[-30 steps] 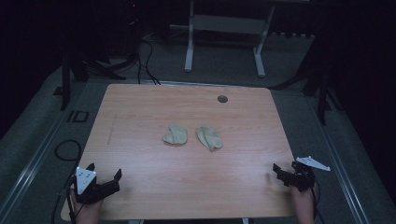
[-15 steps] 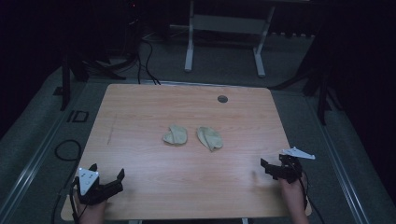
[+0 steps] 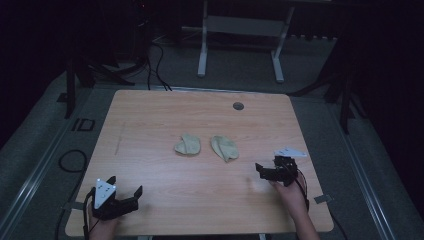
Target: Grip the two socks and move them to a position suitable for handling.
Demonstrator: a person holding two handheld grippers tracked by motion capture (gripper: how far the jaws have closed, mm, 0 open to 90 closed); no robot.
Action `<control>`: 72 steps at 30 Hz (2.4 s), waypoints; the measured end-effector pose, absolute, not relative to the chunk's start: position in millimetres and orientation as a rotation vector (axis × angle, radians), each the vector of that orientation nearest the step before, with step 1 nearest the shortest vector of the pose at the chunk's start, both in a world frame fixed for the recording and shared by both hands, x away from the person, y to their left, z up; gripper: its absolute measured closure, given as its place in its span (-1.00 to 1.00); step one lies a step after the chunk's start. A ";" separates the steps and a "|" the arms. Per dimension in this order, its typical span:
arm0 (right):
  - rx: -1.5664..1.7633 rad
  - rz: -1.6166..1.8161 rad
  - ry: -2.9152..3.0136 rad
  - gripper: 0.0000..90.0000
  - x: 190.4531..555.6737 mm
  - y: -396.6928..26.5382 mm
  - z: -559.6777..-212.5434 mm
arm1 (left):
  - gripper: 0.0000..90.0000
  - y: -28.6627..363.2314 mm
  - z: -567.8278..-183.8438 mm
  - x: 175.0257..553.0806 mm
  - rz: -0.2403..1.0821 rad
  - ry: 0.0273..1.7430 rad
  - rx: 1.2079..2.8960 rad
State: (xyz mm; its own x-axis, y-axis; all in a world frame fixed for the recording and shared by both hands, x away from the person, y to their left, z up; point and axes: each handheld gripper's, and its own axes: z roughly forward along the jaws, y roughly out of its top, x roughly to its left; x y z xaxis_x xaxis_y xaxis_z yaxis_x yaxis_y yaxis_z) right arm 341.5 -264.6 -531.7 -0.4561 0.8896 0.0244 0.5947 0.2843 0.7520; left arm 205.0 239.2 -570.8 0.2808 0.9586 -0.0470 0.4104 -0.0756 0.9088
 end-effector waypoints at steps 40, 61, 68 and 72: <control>1.162 0.807 2.379 -0.28 435.0 -123.8 -555.4 | -0.96 242.2 -570.5 203.9 0.752 1.230 1.679; 1.005 0.770 2.419 0.76 424.4 -122.4 -534.0 | -0.96 244.0 -571.7 202.8 0.743 1.251 1.680; 0.835 0.885 2.479 0.76 397.6 -126.8 -498.0 | -0.96 242.4 -571.1 202.2 0.750 1.246 1.687; 0.781 0.923 2.490 0.76 383.6 -129.9 -488.4 | -0.96 241.7 -571.5 202.5 0.751 1.249 1.690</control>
